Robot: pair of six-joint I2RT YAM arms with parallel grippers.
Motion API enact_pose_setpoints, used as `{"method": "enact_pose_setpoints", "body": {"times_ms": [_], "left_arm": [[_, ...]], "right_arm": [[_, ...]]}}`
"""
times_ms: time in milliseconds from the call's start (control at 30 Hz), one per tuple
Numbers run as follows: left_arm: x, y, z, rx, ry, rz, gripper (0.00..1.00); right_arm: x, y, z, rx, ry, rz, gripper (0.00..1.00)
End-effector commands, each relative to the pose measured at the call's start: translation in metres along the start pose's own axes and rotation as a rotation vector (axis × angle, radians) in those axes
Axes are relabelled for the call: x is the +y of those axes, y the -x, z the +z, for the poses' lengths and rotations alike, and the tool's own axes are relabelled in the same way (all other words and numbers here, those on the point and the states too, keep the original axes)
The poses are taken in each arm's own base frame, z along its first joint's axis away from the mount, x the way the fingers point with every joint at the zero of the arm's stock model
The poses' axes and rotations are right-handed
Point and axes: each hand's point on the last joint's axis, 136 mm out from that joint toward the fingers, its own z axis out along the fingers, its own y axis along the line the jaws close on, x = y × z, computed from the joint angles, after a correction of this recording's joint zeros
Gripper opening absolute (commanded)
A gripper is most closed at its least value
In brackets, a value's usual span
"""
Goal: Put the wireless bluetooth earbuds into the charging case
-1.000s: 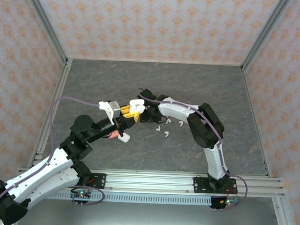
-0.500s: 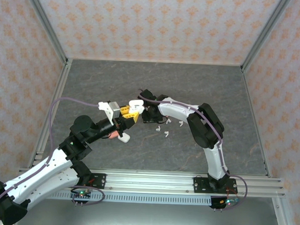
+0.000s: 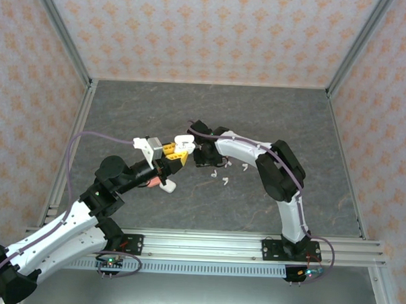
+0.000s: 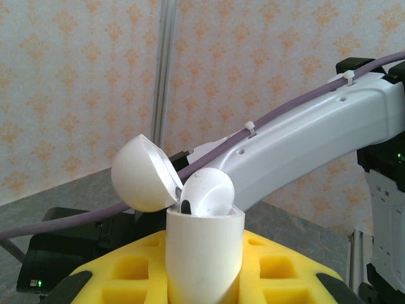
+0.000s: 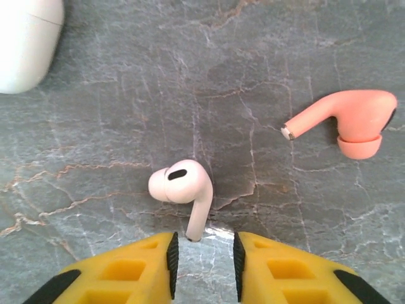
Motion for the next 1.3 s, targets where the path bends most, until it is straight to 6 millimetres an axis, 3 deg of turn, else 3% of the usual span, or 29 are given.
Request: {"method": "enact_pose_setpoints", "body": {"times_ms": [0, 367, 767, 1000, 1267], "left_arm": [[0.000, 0.002, -0.001, -0.013, 0.008, 0.017, 0.00], [0.000, 0.002, -0.003, -0.014, 0.013, 0.020, 0.00], [0.001, 0.001, -0.003, -0.009, 0.016, 0.021, 0.00], [0.002, 0.000, -0.002, -0.007, 0.018, 0.019, 0.00], [0.002, 0.001, -0.001, -0.007, 0.019, 0.022, 0.00]], "right_arm": [[0.007, 0.013, -0.027, -0.045, 0.002, -0.030, 0.36], [0.008, 0.024, -0.004, -0.019, -0.050, -0.054, 0.38], [0.007, 0.023, 0.015, 0.011, -0.071, -0.072, 0.39], [0.009, 0.027, 0.016, 0.007, -0.065, -0.081, 0.37], [0.011, 0.026, 0.010, 0.002, -0.052, -0.091, 0.26]]}}
